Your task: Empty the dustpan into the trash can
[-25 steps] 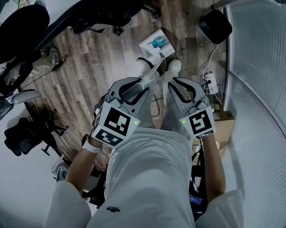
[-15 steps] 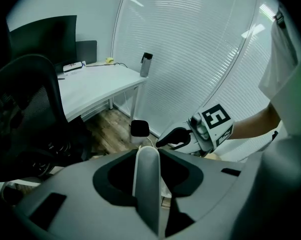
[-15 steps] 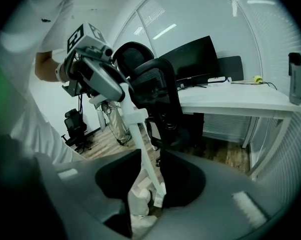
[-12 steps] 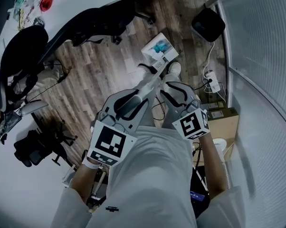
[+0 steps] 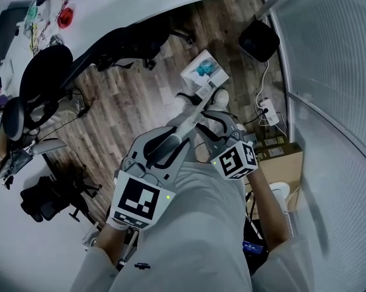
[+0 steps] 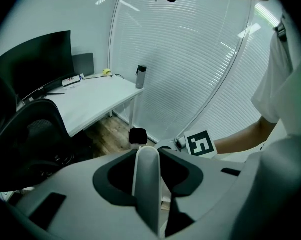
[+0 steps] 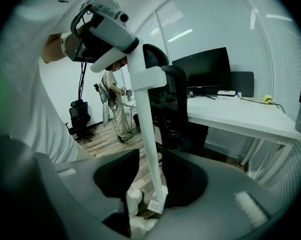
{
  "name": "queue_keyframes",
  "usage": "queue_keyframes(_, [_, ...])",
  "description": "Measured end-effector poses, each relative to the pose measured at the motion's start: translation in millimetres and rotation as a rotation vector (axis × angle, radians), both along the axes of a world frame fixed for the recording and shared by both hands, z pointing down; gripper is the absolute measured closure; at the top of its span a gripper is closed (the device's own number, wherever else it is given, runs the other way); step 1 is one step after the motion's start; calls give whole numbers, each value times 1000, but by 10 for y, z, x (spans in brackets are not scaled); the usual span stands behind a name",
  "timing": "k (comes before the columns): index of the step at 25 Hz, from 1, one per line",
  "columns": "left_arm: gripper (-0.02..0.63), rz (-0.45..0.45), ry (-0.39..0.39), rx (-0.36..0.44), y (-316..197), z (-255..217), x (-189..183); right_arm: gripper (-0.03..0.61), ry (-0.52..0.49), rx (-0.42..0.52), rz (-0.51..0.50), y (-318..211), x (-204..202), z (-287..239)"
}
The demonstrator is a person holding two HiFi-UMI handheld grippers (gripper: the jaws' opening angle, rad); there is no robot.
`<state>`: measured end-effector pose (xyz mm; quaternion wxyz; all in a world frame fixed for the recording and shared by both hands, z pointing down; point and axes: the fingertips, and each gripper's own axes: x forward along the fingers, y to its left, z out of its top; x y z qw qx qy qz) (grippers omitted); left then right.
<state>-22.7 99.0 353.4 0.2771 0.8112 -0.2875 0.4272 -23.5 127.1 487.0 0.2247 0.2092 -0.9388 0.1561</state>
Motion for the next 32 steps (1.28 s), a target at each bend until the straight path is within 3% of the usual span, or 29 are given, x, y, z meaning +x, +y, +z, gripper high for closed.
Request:
queue_keyframes(8, [485,2,6,26,1,-365,92,429,-25,69,0,-92,-77,-236])
queue_keyframes(10, [485,8,4,30,19,-438,112,473,-16,101,-30,-68,-98,-292])
queue_keyframes(16, [485,38,1,40,57,-617,202,489,-18,156,-93,-19,-54,-461])
queue_keyframes(32, [485,176,41,121,130,-1038,602,491,11,235,138,-107,414,-884])
